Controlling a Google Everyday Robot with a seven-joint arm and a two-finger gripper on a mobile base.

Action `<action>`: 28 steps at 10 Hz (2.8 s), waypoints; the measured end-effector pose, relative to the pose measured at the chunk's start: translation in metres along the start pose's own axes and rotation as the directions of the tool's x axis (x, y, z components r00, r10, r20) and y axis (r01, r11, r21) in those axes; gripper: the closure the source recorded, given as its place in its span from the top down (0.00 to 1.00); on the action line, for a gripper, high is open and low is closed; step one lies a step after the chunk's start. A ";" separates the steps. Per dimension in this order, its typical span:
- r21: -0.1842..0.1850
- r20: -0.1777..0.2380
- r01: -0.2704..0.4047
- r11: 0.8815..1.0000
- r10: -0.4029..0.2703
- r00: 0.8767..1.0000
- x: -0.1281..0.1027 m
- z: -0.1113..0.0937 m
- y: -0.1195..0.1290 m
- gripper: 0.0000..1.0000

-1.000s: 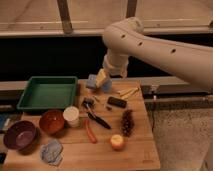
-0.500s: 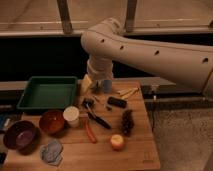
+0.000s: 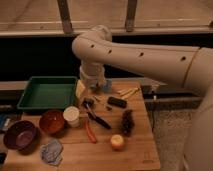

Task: Place towel in purple bowl

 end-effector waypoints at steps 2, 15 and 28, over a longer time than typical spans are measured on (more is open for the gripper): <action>-0.026 -0.052 0.043 0.999 -0.044 0.998 0.003 0.038 0.026 0.76; -0.163 -0.165 0.259 0.952 -0.285 0.944 0.019 0.098 0.133 0.76; -0.308 -0.208 0.458 0.834 -0.529 0.823 0.022 0.198 0.240 0.76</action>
